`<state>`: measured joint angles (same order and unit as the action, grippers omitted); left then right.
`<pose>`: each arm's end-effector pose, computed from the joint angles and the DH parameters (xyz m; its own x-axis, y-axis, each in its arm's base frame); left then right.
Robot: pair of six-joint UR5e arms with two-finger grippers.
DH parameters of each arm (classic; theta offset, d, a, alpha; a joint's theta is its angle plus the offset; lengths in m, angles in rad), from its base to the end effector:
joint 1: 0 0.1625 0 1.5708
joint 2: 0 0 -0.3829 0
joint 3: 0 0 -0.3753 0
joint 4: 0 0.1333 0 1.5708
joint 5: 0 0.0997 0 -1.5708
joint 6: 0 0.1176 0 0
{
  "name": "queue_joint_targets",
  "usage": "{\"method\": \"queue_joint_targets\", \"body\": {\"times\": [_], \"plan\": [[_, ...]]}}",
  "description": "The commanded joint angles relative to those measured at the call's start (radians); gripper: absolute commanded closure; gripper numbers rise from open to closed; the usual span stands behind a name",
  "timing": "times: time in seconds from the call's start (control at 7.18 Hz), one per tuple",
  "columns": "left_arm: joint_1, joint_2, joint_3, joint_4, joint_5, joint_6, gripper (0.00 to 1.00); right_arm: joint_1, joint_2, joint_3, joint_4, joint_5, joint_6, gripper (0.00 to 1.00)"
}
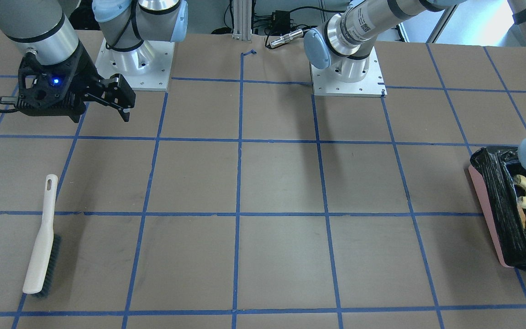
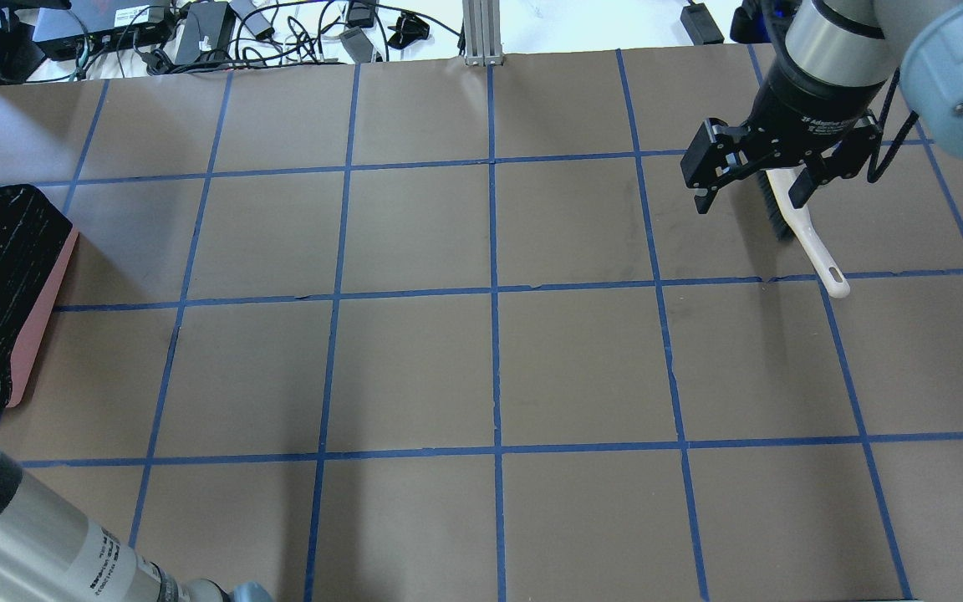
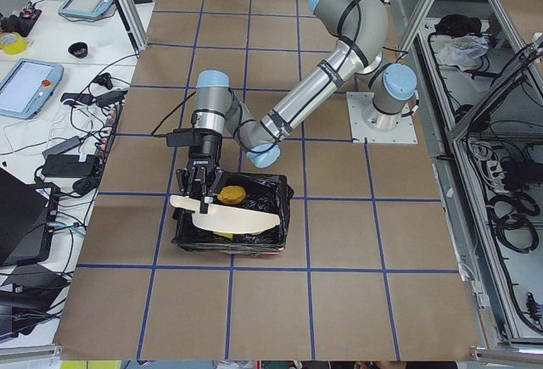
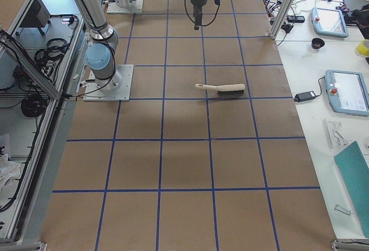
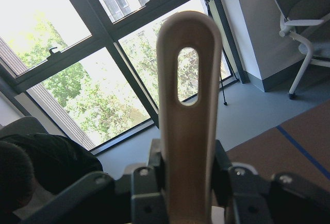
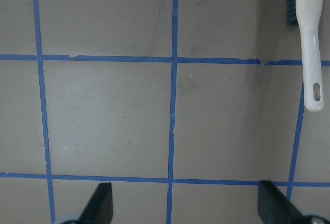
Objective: Sweep and dump trash into bin
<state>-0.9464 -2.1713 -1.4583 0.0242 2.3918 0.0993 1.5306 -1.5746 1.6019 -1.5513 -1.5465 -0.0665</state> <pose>0.3499 -0.5664 0.3558 -0.1954 -0.8889 -0.4144 -0.2434 0.4533 -0.8575 0.1172 -0.4729 0.4131 -0.9993 -0.0251 -0.0273 -0.0263 0.9986 0.0451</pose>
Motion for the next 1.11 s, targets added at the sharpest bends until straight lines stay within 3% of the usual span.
{"method": "queue_joint_targets", "body": {"times": [0.0,0.14,0.28,0.42,0.56,0.84,0.97], "plan": [[0.0,0.025,0.065,-0.169,-0.025,0.003,1.0,0.0,0.001,0.003,-0.001,0.0,0.005,0.0],[0.0,0.048,0.144,-0.331,-0.07,0.002,1.0,0.0,-0.001,0.003,-0.001,-0.003,0.008,0.0],[0.004,0.053,0.236,-0.486,-0.2,-0.038,1.0,0.0,-0.001,0.001,-0.001,-0.006,0.008,0.0],[0.008,0.053,0.301,-0.661,-0.259,-0.1,1.0,0.0,-0.001,0.003,-0.003,-0.003,0.011,0.0],[0.008,0.067,0.32,-0.787,-0.322,-0.189,1.0,0.0,0.001,0.003,-0.006,-0.015,0.013,0.0],[0.003,0.1,0.316,-0.964,-0.355,-0.25,1.0,0.006,-0.005,0.001,-0.003,-0.014,0.075,0.0],[0.003,0.116,0.311,-1.025,-0.463,-0.28,1.0,0.029,-0.001,0.0,-0.004,-0.014,0.077,0.0]]}}
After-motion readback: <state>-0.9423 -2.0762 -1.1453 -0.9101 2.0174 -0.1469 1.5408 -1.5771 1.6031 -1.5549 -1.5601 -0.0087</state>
